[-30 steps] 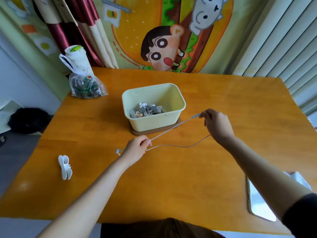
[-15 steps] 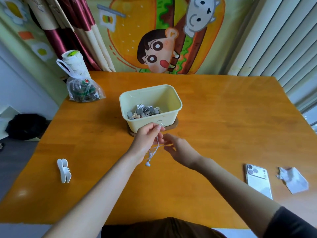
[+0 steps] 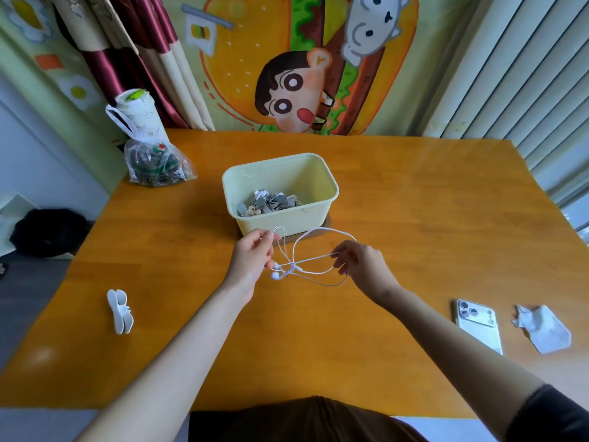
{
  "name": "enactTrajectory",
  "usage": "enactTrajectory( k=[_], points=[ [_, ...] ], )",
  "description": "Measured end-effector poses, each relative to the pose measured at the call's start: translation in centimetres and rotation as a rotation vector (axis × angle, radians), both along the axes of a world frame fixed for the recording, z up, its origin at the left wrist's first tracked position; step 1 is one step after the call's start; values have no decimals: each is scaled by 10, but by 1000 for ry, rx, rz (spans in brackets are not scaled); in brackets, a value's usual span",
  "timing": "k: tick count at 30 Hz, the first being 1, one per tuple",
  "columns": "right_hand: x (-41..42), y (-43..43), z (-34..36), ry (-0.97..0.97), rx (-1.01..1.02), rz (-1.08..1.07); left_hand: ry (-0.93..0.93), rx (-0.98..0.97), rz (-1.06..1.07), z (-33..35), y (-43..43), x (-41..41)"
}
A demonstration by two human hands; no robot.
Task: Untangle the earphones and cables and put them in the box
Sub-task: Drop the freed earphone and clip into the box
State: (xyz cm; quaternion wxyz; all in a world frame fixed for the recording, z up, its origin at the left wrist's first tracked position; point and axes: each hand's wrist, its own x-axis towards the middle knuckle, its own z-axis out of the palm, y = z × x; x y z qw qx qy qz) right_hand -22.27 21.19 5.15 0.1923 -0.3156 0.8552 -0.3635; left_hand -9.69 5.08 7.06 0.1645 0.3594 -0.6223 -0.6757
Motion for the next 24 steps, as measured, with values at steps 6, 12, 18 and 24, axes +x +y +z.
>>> enactTrajectory(
  k=[6, 12, 18, 24],
  points=[
    [-9, 9, -3, 15, -43, -206, -83, -85, 16, -6, 1, 1],
    [-24, 26, -8, 75, 54, -277, -130, -90, 35, -12, -5, 7],
    [-3, 18, -15, 121, 197, 21, -20, -51, -182, -3, 7, 0],
    [23, -15, 11, 43, -153, 172, 60, -26, -433, 13, 18, -3]
  ],
)
